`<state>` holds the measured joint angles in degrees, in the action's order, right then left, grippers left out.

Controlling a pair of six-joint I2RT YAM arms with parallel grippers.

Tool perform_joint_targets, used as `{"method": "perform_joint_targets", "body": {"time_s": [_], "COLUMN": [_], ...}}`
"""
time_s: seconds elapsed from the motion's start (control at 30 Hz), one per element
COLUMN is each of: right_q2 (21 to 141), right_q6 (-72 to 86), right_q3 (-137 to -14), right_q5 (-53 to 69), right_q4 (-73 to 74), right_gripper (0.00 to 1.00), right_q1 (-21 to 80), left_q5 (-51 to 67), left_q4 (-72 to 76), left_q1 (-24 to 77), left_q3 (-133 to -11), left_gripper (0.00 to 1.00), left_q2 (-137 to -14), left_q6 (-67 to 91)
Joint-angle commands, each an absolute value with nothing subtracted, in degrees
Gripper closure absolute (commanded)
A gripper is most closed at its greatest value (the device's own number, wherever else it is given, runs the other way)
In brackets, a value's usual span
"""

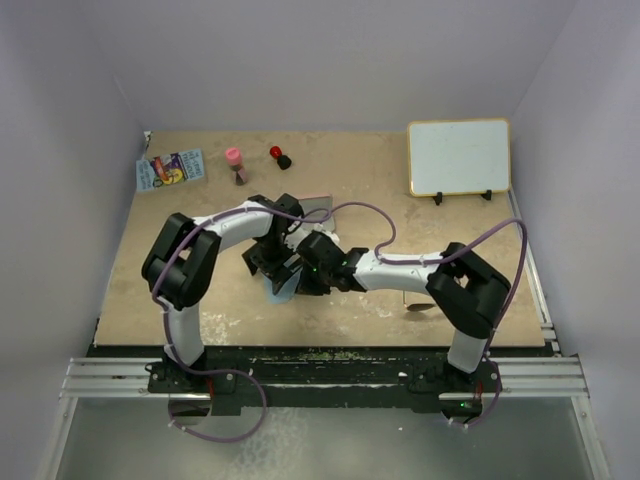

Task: Organize the sunglasses
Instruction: Fold the glasses cleaning cloth at the center of the board.

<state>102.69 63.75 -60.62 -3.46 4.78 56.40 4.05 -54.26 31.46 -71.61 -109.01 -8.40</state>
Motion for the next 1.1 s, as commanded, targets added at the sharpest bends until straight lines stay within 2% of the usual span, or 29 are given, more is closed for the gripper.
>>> {"method": "perform_joint_targets", "body": {"time_s": [0.0,0.23,0.3,0.5,0.57,0.73,1.07], "right_q2": [99.6,101.6,102.0,103.1,102.8,103.4,103.0], "right_q6": [65.8,67.7,67.4,66.7,66.8,66.5,62.9], "right_q3": [-59.0,-59.3,-60.0,-59.8,-58.5,-55.4,-64.2], "right_q5": [-3.9,-2.6,-2.2,0.5,0.4,1.3,-3.6], "right_q4": [1.2,-1.7,-2.0,-3.4,-3.7,-6.6,-0.8], "right_gripper": [1.0,1.0,1.0,1.0,1.0,1.0,1.0], "right_q1": [55.2,55.1,54.9,54.9,54.9,54.9,57.4], "left_q5": [2.0,0.7,0.9,3.0,4.0,4.8,5.6], "left_q4": [-54.2,-55.1,-55.1,-51.1,-50.8,-49.9,-53.6], "left_q1": [31.8,33.8,33.8,33.8,33.8,33.5,31.9], "left_q3": [-72.2,-75.8,-76.4,-77.6,-78.3,-79.1,-84.0], "left_gripper": [0.15,0.3,0.39,0.77,0.93,0.96,0.96], "left_q2": [-115.2,-119.7,-120.4,-121.7,-123.3,-122.7,-112.2], "left_q6": [-5.6,-2.4,-2.2,-0.4,0.4,0.6,-1.7]}}
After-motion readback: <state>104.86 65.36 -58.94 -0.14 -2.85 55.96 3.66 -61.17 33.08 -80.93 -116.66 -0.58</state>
